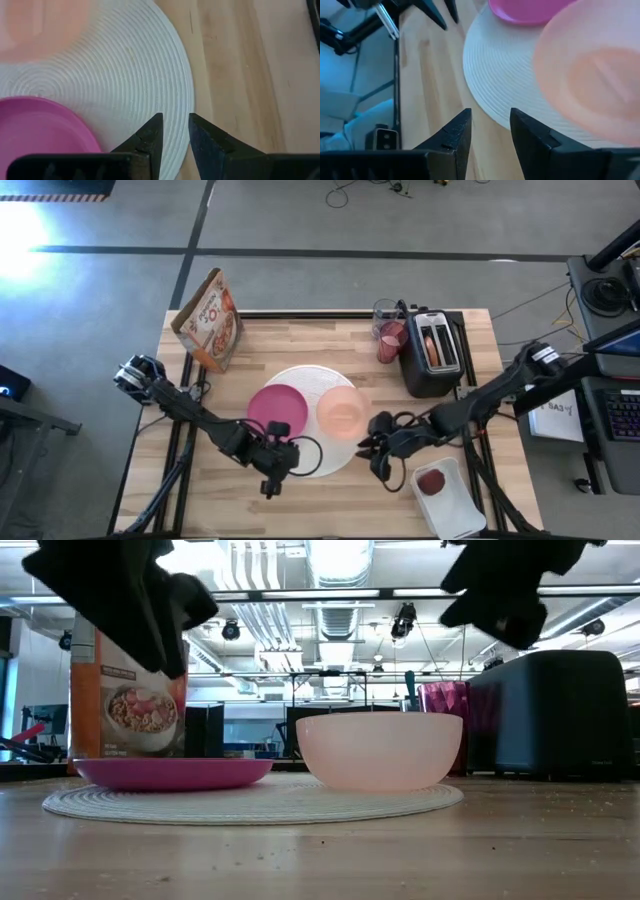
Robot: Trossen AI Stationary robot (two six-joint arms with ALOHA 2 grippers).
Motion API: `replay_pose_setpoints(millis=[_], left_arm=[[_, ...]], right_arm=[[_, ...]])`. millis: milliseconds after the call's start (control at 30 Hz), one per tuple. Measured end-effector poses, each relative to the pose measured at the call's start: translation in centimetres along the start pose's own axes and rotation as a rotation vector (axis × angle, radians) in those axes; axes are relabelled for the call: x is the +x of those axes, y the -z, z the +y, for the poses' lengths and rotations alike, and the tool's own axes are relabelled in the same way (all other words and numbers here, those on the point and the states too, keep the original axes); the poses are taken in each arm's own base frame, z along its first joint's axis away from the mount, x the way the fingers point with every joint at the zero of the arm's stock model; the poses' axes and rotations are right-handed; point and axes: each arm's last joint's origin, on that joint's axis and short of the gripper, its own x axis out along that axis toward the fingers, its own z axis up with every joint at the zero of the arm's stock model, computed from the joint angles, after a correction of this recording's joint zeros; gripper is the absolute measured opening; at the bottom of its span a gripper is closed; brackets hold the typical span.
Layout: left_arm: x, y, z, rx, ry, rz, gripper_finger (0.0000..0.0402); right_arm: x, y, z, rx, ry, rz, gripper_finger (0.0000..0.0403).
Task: Arrange a breakfast setting
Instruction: Adjust the white placemat
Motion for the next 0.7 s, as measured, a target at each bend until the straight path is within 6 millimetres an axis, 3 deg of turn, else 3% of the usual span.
replay_pose_setpoints(millis=[167,367,700], left_arm=[[0.7,0.9,0.0,-0.032,0.024,-0.016,0.0075],[0.6,1.5,0.4,0.06,0.015,-0.016,0.0075],[1.2,1.9,1.5,0.087,0.008,-0.055,0.0075]], right_arm=[[3.0,1.1,0.1,-0.005,-0.005,0.038,0.0114],[6.2,0.9,1.5,-0.023,0.016,0.057,0.0114],[8.6,-0.2,3.4,-0.097,0.256,0.201,0.0096]])
